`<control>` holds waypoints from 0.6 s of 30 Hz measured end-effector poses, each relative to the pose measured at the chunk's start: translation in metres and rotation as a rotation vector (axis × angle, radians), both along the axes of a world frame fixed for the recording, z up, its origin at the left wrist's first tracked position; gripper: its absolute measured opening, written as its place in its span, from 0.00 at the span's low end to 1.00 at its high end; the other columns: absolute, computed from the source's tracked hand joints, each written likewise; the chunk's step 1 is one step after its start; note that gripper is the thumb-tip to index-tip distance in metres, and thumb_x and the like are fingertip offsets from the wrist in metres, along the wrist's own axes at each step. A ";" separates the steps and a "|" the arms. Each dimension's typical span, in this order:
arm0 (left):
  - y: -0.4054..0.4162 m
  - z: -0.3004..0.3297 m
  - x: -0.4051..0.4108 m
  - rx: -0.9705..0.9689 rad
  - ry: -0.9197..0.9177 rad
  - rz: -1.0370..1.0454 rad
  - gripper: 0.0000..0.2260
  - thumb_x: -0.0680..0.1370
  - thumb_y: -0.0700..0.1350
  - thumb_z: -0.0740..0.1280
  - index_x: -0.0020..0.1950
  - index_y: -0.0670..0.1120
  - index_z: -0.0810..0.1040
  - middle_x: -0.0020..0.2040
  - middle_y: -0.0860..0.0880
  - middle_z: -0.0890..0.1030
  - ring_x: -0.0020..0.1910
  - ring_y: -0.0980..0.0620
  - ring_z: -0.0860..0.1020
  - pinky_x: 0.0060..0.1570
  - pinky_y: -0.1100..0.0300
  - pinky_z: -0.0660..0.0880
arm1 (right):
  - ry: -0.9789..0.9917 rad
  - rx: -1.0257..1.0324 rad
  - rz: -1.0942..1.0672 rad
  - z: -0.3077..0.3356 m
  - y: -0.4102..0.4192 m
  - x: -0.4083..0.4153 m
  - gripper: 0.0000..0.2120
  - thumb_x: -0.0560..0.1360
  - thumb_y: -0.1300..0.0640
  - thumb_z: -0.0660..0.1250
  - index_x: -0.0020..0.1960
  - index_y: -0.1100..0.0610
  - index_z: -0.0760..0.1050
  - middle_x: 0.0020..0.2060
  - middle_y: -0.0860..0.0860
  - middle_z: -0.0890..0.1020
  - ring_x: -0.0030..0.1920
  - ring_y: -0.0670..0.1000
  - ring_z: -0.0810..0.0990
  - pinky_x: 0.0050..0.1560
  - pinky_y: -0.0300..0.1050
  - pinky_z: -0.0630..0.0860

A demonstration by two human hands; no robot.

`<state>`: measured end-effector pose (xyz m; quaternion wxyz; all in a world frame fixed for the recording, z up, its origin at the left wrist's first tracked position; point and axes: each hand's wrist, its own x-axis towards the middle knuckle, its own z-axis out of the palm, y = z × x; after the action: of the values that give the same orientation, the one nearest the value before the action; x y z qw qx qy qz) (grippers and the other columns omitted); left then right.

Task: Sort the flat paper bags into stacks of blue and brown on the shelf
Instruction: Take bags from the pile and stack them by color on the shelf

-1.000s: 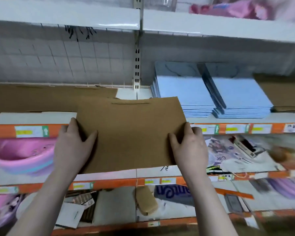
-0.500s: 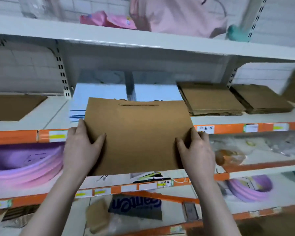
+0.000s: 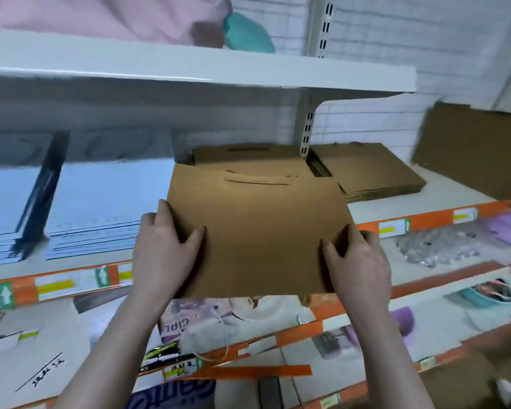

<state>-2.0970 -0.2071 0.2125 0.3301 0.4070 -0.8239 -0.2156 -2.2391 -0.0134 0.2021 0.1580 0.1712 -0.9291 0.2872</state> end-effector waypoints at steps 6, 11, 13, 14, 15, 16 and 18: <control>0.009 -0.001 -0.100 0.007 0.000 -0.050 0.34 0.75 0.53 0.68 0.75 0.39 0.59 0.65 0.35 0.68 0.62 0.36 0.69 0.61 0.47 0.68 | 0.004 0.035 -0.068 0.002 0.011 -0.094 0.19 0.77 0.48 0.62 0.59 0.62 0.72 0.54 0.60 0.74 0.54 0.62 0.73 0.54 0.52 0.69; 0.025 0.005 -0.163 0.002 -0.013 -0.020 0.34 0.75 0.52 0.68 0.75 0.40 0.58 0.62 0.36 0.69 0.61 0.36 0.70 0.59 0.48 0.67 | -0.017 0.044 -0.042 0.008 0.021 -0.162 0.20 0.77 0.47 0.61 0.61 0.60 0.71 0.56 0.58 0.74 0.55 0.59 0.73 0.54 0.51 0.70; 0.035 0.007 -0.190 0.001 0.001 0.001 0.35 0.75 0.52 0.68 0.75 0.40 0.58 0.62 0.36 0.69 0.61 0.36 0.69 0.59 0.50 0.67 | -0.027 0.021 -0.011 0.009 0.027 -0.194 0.20 0.77 0.46 0.60 0.62 0.59 0.70 0.57 0.58 0.73 0.56 0.59 0.73 0.56 0.51 0.70; 0.041 0.007 -0.204 0.001 0.004 0.013 0.35 0.75 0.51 0.68 0.75 0.39 0.58 0.62 0.36 0.69 0.61 0.36 0.69 0.59 0.50 0.66 | -0.033 0.014 0.003 0.010 0.031 -0.212 0.21 0.77 0.46 0.60 0.64 0.59 0.70 0.59 0.58 0.72 0.57 0.59 0.73 0.57 0.51 0.70; 0.049 0.006 -0.219 0.005 0.004 0.029 0.35 0.75 0.51 0.69 0.75 0.39 0.58 0.62 0.36 0.69 0.62 0.36 0.69 0.59 0.51 0.66 | -0.039 0.016 0.022 0.010 0.036 -0.230 0.23 0.78 0.46 0.60 0.67 0.59 0.68 0.61 0.57 0.72 0.58 0.58 0.72 0.58 0.51 0.70; 0.057 0.004 -0.234 0.010 0.006 0.047 0.35 0.74 0.51 0.69 0.75 0.39 0.58 0.62 0.35 0.69 0.62 0.36 0.69 0.60 0.52 0.65 | -0.042 0.017 0.044 0.010 0.041 -0.247 0.25 0.78 0.46 0.59 0.70 0.59 0.66 0.62 0.57 0.71 0.60 0.58 0.71 0.59 0.51 0.69; 0.075 0.002 -0.268 0.013 0.007 0.084 0.35 0.74 0.50 0.69 0.75 0.39 0.58 0.62 0.35 0.69 0.62 0.36 0.69 0.60 0.52 0.65 | -0.035 0.010 0.097 0.011 0.054 -0.286 0.27 0.78 0.47 0.60 0.72 0.59 0.63 0.64 0.58 0.70 0.62 0.58 0.70 0.60 0.50 0.68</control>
<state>-2.3647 -0.1318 0.2141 0.3391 0.4426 -0.8035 -0.2087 -2.5247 0.0402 0.2130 0.1268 0.2115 -0.9239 0.2927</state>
